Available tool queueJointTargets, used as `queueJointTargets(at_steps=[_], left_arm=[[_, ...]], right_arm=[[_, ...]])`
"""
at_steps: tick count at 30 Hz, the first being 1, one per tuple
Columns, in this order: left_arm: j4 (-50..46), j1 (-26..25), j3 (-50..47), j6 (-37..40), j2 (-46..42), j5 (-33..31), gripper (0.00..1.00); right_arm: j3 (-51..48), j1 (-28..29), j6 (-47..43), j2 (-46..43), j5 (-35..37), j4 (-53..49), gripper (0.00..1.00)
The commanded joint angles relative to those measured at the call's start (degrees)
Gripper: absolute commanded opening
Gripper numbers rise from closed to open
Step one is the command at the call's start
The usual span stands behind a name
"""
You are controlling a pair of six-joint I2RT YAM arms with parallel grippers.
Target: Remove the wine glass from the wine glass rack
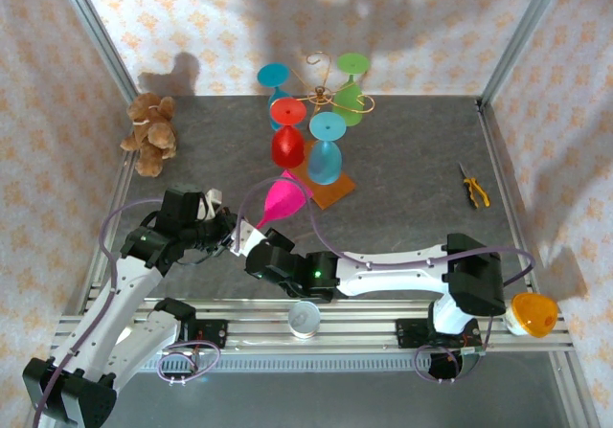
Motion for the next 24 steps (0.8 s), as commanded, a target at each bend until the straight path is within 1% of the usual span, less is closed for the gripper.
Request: queueJointTargets(at_steps=[1,14,16,20,22,24], left_arm=[[2.06,-0.5,-1.48,3.43,-0.82,-1.96,0.0],[3.27,-0.51,-2.09,2.7,-1.52,-2.22,0.0],[4.12,-0.5,-2.53,2.28,-1.6,-2.17,0.0],[4.66,-0.51,-2.99,2.04,-1.95,-2.63,0.0],[5.13,-0.47,-3.33,1.95,-2.28,-2.87,0.0],[6.12,-0.47,-3.78,1.52,-2.81,-3.23,0.0]], right_arm=[[1.84,1.23,1.64,-5.66,-4.45,3.64,0.06],[0.49,1.23,1.48,-7.87,-5.11,3.25,0.07],[0.4,1.24,1.4,-7.96,-5.16,3.28,0.08],[0.38,1.2,0.96,-8.43,-5.08,3.17,0.15],[0.32,1.23,0.78,-8.89,-5.31,3.06,0.16],[0.31,1.23,0.95,-9.25,-5.3,2.85,0.2]])
